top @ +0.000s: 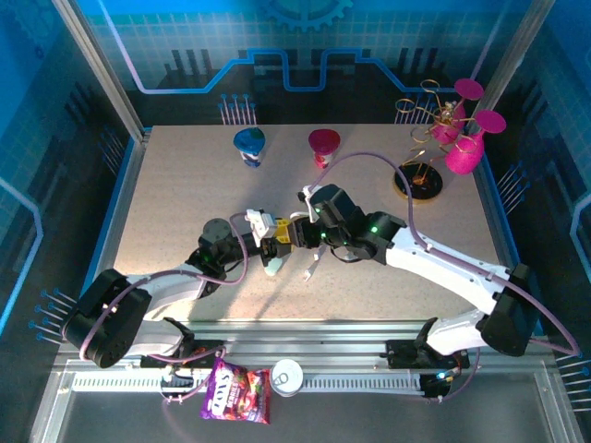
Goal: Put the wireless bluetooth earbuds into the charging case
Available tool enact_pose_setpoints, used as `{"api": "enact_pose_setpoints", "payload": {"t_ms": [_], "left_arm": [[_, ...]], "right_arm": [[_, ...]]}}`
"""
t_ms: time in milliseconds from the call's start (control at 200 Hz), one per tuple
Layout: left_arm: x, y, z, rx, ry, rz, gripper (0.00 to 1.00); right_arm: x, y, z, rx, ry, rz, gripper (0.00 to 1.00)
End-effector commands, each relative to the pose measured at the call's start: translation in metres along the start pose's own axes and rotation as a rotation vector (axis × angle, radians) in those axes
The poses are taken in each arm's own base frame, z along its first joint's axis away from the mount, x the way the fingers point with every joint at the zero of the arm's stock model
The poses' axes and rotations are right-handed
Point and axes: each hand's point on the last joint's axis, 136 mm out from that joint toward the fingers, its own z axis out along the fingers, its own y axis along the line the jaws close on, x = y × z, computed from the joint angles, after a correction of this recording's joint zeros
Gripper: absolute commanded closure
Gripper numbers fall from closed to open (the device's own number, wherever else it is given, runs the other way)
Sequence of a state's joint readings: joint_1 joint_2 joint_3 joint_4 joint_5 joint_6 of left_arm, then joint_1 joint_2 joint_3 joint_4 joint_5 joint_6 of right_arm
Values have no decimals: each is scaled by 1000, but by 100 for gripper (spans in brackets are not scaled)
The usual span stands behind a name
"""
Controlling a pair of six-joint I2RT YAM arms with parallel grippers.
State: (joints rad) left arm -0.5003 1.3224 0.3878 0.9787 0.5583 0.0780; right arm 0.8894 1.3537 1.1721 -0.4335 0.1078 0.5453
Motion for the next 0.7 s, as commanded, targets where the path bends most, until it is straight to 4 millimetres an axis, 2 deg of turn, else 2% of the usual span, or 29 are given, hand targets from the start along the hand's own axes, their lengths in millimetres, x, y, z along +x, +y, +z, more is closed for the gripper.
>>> {"api": "enact_pose_setpoints", "payload": {"t_ms": [0,115,225,385,465,575,690], "left_arm": [[-9,-6,-3,26,-45,31,75],[-9,-6,-2,30,-41,32,75],[-11,-11,-3,57,-51,45,75],[-17,-18,-6,88,-72,71,75],[-20,-21,-7,97,-79,78,75],[-22,-23,-9,97,-79,85,75],[-24,-20,-8,85,-66,75,75]], "right_arm": [[-20,19,-29,-95,-107,-49,57],[-32,18,-50,-109,-192,-87,51],[-45,-5,-61,-28,-223,-60,46],[-52,-48,-50,82,-160,27,44],[-54,-56,-41,105,-131,42,44],[-55,-57,-33,106,-97,33,42],[-47,-49,-30,61,-62,6,39]]}}
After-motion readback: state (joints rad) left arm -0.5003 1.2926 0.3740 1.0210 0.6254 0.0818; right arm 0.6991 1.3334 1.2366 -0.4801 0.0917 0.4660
